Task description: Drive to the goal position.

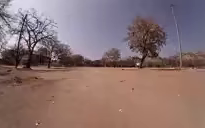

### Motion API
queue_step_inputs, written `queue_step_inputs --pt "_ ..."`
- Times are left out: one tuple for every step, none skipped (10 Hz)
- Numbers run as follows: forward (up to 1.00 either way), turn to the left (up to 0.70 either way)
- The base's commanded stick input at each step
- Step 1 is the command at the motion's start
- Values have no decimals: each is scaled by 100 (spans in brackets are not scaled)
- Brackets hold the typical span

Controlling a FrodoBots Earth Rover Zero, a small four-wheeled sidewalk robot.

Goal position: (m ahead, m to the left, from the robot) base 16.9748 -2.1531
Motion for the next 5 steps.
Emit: queue_step_inputs --pt "100 3" --pt "100 3" --pt "100 3" --pt "100 3" --pt "100 3"
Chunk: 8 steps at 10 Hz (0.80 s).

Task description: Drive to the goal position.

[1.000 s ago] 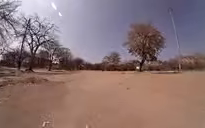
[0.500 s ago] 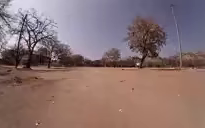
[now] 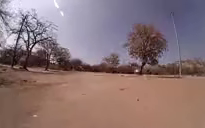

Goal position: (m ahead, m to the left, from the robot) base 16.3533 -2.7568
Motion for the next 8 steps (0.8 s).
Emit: queue_step_inputs --pt "100 3" --pt "100 3" --pt "100 3" --pt "100 3" --pt "100 3" --pt "100 3" --pt "100 3" --pt "100 3"
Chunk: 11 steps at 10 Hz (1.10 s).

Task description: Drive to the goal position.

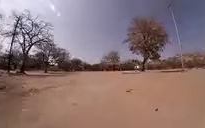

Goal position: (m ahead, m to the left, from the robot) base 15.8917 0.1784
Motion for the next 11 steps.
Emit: queue_step_inputs --pt "100 3" --pt "100 3" --pt "100 3" --pt "100 3" --pt "100 3" --pt "100 3" --pt "100 3" --pt "100 3" --pt "100 3" --pt "100 3" --pt "100 3"
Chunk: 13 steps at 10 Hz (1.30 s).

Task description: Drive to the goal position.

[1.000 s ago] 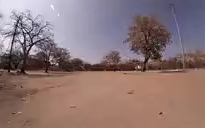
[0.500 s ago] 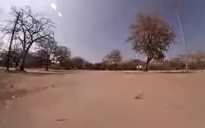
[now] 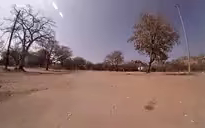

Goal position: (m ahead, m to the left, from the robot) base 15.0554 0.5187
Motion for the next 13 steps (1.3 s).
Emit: queue_step_inputs --pt "100 3" --pt "100 3" --pt "100 3" --pt "100 3" --pt "100 3" --pt "100 3" --pt "100 3" --pt "100 3" --pt "100 3" --pt "100 3" --pt "100 3" --pt "100 3" --pt "100 3"
